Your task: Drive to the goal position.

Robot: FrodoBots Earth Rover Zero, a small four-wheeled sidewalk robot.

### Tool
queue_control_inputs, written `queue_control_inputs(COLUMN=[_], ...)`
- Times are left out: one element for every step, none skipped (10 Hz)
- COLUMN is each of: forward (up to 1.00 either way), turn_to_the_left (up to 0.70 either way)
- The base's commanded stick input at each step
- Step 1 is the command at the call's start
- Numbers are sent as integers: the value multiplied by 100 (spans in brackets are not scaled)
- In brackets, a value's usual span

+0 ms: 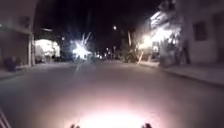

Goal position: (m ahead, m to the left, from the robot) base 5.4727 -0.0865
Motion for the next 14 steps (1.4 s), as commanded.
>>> queue_control_inputs(forward=[70, 70, 70, 70, 70, 70, 70, 70, 70, 70, 70, 70, 70, 70], turn_to_the_left=[0, 0, 0, 0, 0, 0, 0, 0, 0, 0, 0, 0, 0, 0])
